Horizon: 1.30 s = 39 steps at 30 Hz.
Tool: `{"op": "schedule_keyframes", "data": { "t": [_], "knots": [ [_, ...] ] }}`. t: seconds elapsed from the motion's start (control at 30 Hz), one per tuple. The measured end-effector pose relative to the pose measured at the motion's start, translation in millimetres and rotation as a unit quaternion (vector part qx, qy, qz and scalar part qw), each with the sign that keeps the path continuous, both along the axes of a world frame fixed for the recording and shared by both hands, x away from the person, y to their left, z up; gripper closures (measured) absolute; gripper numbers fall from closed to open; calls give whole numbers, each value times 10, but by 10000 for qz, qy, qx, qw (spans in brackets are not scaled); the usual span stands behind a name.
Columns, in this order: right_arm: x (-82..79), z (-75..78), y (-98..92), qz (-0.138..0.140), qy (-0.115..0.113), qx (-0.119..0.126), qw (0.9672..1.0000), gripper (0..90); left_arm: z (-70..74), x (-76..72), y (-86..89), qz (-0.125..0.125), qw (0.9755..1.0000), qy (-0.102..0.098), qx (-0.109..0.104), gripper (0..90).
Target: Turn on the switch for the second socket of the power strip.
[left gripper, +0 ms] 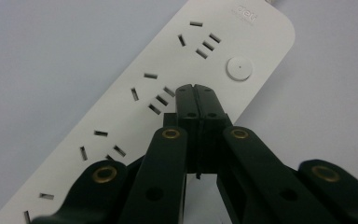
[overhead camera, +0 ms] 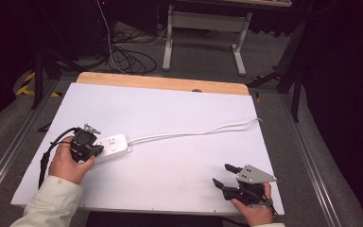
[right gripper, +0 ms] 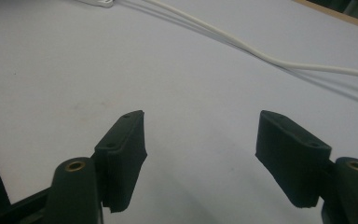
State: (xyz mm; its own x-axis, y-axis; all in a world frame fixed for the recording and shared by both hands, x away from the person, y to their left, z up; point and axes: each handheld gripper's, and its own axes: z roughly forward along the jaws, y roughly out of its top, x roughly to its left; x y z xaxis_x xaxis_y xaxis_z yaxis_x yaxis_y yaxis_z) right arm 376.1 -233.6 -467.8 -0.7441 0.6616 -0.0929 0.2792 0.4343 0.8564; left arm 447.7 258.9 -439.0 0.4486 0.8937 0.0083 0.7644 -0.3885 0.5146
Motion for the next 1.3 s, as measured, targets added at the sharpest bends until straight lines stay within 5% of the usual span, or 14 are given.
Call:
{"op": "schedule_keyframes", "data": {
  "t": [1.3],
  "knots": [
    [5, -6, 2, -9, 15, -42, 10000, 335, 3, -12, -52, 51, 10000, -66, 52, 900]
  ]
}}
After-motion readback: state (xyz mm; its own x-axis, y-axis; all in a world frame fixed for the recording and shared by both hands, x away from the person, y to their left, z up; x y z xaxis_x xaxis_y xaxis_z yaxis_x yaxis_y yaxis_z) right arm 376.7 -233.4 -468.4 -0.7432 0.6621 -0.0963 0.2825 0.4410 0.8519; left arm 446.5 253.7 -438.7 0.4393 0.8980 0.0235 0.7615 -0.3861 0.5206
